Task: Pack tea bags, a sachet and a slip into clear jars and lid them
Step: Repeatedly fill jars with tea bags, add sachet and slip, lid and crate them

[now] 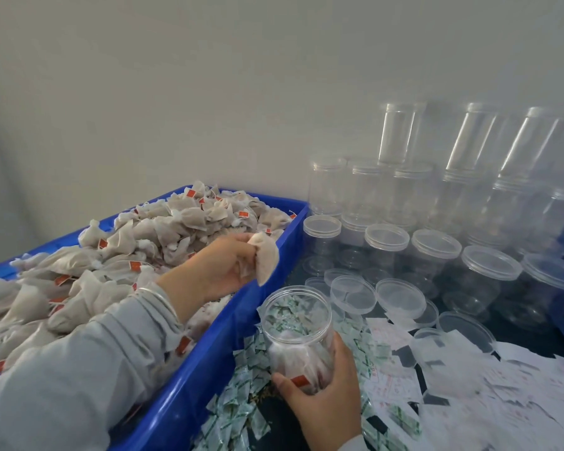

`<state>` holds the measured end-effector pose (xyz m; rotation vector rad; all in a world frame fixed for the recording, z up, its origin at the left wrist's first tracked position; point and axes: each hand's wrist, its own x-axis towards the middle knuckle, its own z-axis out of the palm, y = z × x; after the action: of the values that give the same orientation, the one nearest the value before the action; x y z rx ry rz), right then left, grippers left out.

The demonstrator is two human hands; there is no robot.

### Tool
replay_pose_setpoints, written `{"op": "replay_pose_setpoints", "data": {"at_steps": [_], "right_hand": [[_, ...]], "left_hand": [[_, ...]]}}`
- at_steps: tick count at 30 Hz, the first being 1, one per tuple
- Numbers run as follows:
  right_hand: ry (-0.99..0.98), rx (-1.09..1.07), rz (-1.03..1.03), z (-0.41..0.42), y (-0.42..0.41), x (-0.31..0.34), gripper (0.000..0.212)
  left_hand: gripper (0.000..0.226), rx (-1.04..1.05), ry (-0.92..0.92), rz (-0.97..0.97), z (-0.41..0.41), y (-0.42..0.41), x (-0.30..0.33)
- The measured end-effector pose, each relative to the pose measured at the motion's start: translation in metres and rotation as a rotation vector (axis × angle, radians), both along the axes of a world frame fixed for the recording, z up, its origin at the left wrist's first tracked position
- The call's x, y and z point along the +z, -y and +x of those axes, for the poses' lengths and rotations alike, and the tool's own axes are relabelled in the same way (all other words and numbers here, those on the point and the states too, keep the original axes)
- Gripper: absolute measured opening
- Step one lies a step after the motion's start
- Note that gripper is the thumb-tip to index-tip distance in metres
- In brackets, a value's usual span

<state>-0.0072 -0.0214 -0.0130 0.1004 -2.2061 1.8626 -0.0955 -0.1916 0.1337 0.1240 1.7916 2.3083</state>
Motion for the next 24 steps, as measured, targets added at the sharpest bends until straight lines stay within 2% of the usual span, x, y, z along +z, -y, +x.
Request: {"op": "replay_pose_setpoints", "data": {"at_steps": [3, 5, 10, 14, 16, 19, 24], "right_hand": [[-0.019, 0.031, -0.018, -0.001, -0.002, -0.001, 0.099], [-0.023, 0.049, -0.021, -0.002, -0.002, -0.001, 0.099], [-0.029, 0.047, -0.039, -0.004, -0.003, -0.002, 0.098], [-0.004, 0.028, -0.061, -0.006, -0.002, -0.004, 0.095], [0.021, 0.023, -0.079, -0.006, -0.002, -0.004, 0.099], [0.025, 0.035, -0.078, -0.009, -0.002, -0.006, 0.104], [0.007, 0.059, -0.097, -0.004, -0.003, -0.005, 0.103]], "left_hand": [[0.036, -0.135, -0.08, -0.011, 0.015, -0.011, 0.002], [0.028, -0.144, -0.117, -0.105, 0.021, -0.019, -0.001], [0.031, -0.036, -0.491, -0.792, 0.025, -0.027, -0.011], [0.029, -0.066, -0.675, -1.027, 0.026, -0.026, -0.018], [0.025, -0.137, -0.632, -1.064, 0.026, -0.024, -0.016], [0.024, -0.174, -0.533, -0.993, 0.024, -0.019, -0.011], [0.014, 0.182, -0.388, -0.808, 0.002, 0.007, -0.008]]}}
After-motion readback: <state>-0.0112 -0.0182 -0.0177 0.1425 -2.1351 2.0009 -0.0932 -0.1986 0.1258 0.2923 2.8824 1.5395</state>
